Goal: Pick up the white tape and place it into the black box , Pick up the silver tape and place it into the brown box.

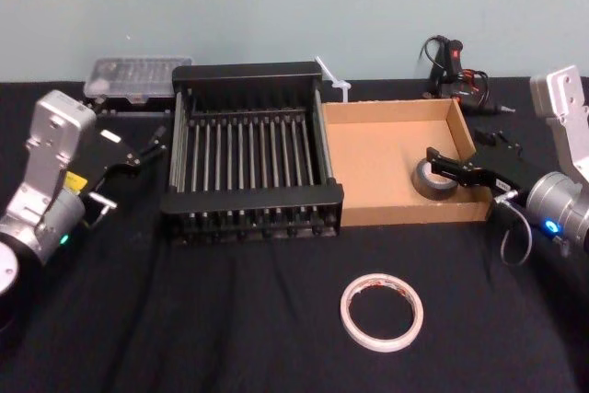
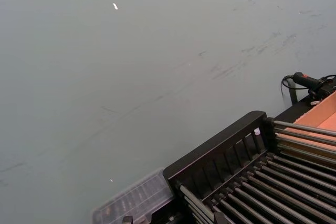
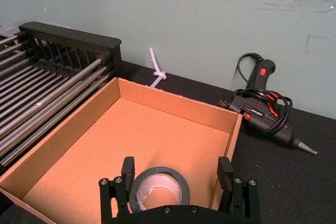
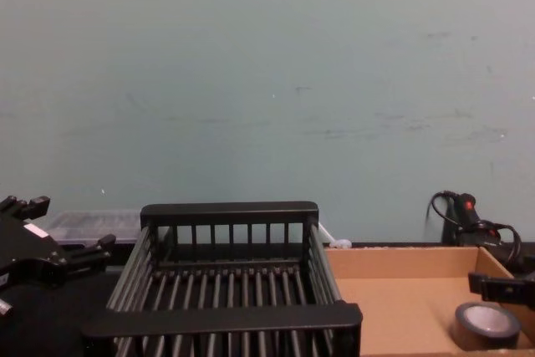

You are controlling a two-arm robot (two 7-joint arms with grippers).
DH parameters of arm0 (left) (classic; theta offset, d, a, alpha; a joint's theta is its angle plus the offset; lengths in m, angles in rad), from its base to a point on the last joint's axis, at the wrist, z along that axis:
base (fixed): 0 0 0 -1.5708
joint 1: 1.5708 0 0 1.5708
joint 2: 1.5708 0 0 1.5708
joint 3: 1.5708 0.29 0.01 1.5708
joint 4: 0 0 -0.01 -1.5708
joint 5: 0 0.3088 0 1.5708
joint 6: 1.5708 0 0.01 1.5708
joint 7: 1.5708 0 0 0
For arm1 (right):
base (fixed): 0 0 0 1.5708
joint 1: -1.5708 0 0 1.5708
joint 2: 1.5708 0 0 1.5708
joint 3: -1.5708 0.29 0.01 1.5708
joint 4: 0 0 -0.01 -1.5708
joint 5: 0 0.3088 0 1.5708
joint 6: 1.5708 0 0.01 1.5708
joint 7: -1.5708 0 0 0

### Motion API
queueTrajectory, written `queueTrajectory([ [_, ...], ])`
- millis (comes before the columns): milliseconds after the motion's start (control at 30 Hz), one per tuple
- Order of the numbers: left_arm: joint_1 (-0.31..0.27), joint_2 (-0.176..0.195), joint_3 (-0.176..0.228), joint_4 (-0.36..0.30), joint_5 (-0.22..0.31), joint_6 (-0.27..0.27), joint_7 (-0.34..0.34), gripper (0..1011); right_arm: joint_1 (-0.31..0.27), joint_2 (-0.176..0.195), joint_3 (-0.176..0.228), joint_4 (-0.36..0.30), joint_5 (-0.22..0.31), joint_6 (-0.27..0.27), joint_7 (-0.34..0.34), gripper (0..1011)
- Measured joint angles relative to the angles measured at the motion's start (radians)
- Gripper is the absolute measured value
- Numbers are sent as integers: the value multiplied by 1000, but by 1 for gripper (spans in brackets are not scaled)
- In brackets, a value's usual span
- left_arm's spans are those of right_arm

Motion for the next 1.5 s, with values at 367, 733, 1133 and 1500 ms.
queueTrajectory([
  [367, 0, 0, 0, 0, 0, 0, 0, 1001, -18, 3, 14, -26, 5, -1, 2, 1002],
  [733, 0, 0, 0, 0, 0, 0, 0, 1001, -131, 44, 59, -187, 45, 33, -2, 1002],
  [1133, 0, 0, 0, 0, 0, 0, 0, 1001, -264, 114, 63, -341, 91, 63, 28, 1002],
  [1500, 0, 0, 0, 0, 0, 0, 0, 1001, -323, 182, 11, -397, 111, 64, 80, 1002],
])
